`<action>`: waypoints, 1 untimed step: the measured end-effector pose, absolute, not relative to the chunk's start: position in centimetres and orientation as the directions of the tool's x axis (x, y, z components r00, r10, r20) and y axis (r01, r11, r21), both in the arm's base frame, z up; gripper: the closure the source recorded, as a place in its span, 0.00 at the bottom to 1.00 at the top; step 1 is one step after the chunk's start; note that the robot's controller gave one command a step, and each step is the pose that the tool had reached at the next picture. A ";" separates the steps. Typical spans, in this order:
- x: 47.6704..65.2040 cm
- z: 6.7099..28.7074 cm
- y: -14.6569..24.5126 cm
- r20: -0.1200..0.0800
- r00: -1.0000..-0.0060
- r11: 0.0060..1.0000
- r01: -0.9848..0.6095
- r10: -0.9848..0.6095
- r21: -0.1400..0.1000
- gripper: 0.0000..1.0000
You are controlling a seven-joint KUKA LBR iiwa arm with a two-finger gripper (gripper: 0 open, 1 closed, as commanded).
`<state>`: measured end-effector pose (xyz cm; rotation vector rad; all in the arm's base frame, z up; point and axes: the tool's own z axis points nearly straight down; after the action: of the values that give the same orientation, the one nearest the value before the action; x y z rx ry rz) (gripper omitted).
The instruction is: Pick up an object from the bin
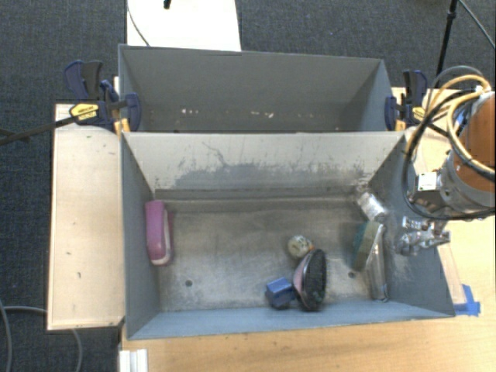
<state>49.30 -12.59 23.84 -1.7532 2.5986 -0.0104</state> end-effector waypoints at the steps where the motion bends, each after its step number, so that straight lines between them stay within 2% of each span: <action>1: 49.2 23.4 -12.5 -0.001 -0.379 0.379 -0.926 -0.926 0.000 0.00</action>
Offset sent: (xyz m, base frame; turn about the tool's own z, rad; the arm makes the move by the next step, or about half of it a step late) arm 0.0000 0.0000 0.0000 0.0000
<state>49.17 -12.52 23.44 -1.7507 2.6074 0.0014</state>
